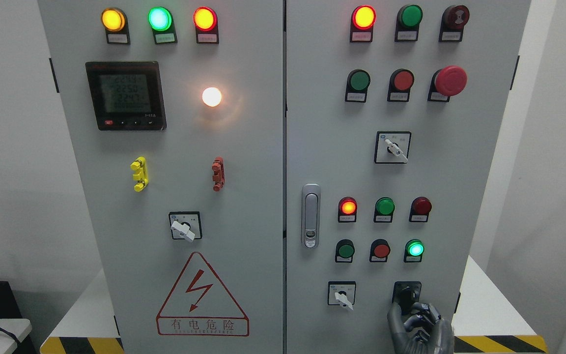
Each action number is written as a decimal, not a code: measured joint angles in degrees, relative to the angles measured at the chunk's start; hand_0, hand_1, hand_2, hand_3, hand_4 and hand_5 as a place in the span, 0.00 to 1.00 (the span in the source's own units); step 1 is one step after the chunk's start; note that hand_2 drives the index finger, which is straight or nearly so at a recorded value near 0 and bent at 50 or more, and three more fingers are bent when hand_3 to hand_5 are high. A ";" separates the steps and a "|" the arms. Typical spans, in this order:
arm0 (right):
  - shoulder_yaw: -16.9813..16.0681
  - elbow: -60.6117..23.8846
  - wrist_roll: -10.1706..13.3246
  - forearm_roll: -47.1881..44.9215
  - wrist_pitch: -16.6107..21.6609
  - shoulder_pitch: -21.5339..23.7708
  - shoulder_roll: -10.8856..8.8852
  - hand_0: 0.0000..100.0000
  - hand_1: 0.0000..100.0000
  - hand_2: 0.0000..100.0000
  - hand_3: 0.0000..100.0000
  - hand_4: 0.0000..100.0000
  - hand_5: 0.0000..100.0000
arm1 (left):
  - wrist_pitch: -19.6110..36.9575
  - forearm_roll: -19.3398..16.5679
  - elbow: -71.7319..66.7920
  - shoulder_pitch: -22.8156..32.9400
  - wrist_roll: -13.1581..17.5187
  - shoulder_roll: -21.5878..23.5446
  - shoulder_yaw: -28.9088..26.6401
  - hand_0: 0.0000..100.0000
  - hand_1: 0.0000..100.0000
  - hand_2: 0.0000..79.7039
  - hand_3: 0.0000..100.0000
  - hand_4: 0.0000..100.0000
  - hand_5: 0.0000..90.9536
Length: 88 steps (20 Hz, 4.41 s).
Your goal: Trip black knob to open circuit
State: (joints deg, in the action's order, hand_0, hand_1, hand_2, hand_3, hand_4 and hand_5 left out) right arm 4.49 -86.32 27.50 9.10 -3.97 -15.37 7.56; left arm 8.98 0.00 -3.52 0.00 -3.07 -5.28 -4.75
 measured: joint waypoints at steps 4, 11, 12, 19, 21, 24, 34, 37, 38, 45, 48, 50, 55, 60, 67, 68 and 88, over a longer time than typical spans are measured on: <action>-0.01 0.00 0.14 0.06 0.00 0.04 0.00 0.47 0.77 0.57 0.86 0.84 0.93 | 0.00 0.00 0.00 0.00 0.00 0.00 0.00 0.12 0.39 0.00 0.00 0.00 0.00; -0.03 0.00 -0.17 0.18 0.01 0.07 -0.02 0.47 0.77 0.57 0.86 0.84 0.93 | 0.00 0.00 0.00 0.00 0.00 0.00 0.00 0.12 0.39 0.00 0.00 0.00 0.00; -0.04 0.00 -0.22 0.19 0.00 0.07 -0.02 0.47 0.78 0.57 0.86 0.83 0.93 | 0.00 0.00 0.00 0.00 0.00 0.00 0.00 0.12 0.39 0.00 0.00 0.00 0.00; -0.22 0.01 -0.44 0.25 0.01 0.08 -0.09 0.47 0.78 0.57 0.85 0.83 0.92 | 0.00 0.00 0.00 0.00 0.00 0.00 0.00 0.12 0.39 0.00 0.00 0.00 0.00; -0.26 0.02 -0.45 0.26 0.01 0.08 -0.12 0.47 0.78 0.57 0.85 0.83 0.92 | 0.00 0.00 0.00 0.00 0.00 0.00 0.00 0.12 0.39 0.00 0.00 0.00 0.00; -0.33 0.04 -0.47 0.28 0.01 0.08 -0.16 0.47 0.78 0.57 0.85 0.83 0.92 | 0.00 0.00 0.00 0.00 0.00 0.00 0.00 0.12 0.39 0.00 0.00 0.00 0.00; -0.46 0.08 -0.66 0.60 0.01 0.10 -0.29 0.47 0.78 0.56 0.85 0.82 0.92 | 0.00 0.00 0.00 0.00 0.00 0.00 0.00 0.12 0.39 0.00 0.00 0.00 0.00; -0.57 0.10 -0.46 1.34 0.00 0.10 -0.32 0.47 0.78 0.57 0.85 0.82 0.92 | 0.00 0.00 0.00 0.00 0.00 0.00 0.00 0.12 0.39 0.00 0.00 0.00 0.00; -0.59 0.10 -0.45 1.53 0.00 0.10 -0.33 0.47 0.78 0.57 0.85 0.82 0.92 | 0.00 0.00 0.00 0.00 0.00 0.00 0.00 0.12 0.39 0.00 0.00 0.00 0.00; -0.87 0.13 -0.92 2.36 0.12 0.14 -0.41 0.47 0.79 0.57 0.85 0.82 0.92 | 0.00 0.00 0.00 0.00 0.00 0.00 0.00 0.12 0.39 0.00 0.00 0.00 0.00; -0.98 0.14 -0.97 2.51 0.27 0.17 -0.44 0.47 0.79 0.57 0.85 0.82 0.92 | 0.00 0.00 0.00 0.00 0.00 -0.01 0.00 0.12 0.39 0.00 0.00 0.00 0.00; -1.02 0.14 -1.01 2.59 0.31 0.19 -0.47 0.47 0.79 0.57 0.85 0.82 0.92 | 0.00 0.00 0.00 0.00 0.00 -0.01 0.00 0.12 0.39 0.00 0.00 0.00 0.00; -1.14 0.14 -1.06 3.19 0.36 0.23 -0.53 0.46 0.79 0.57 0.85 0.82 0.92 | 0.00 0.00 0.00 0.00 0.00 0.00 0.00 0.12 0.39 0.00 0.00 0.00 0.00; -1.24 0.18 -1.24 4.05 0.36 0.24 -0.54 0.46 0.79 0.57 0.85 0.82 0.92 | 0.00 0.00 0.00 0.00 0.00 0.00 0.00 0.12 0.39 0.00 0.00 0.00 0.00; -1.35 0.21 -0.93 4.49 0.55 0.24 -0.58 0.46 0.79 0.57 0.85 0.82 0.92 | 0.00 0.00 0.00 0.00 0.00 0.00 0.00 0.12 0.39 0.00 0.00 0.00 0.00; -1.35 0.21 -0.93 4.53 0.55 0.24 -0.58 0.46 0.79 0.57 0.85 0.82 0.92 | 0.00 0.00 0.00 0.00 0.00 0.00 0.00 0.12 0.39 0.00 0.00 0.00 0.00; -1.41 0.70 -0.79 6.32 0.56 0.33 -0.61 0.46 0.79 0.57 0.84 0.82 0.92 | 0.00 0.00 0.00 0.00 0.00 0.00 0.00 0.12 0.39 0.00 0.00 0.00 0.00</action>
State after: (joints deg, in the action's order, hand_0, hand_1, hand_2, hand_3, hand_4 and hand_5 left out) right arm 3.08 -85.62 26.71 15.42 -3.41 -15.04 6.95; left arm 8.98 0.00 -3.52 0.00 -3.07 -5.28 -4.75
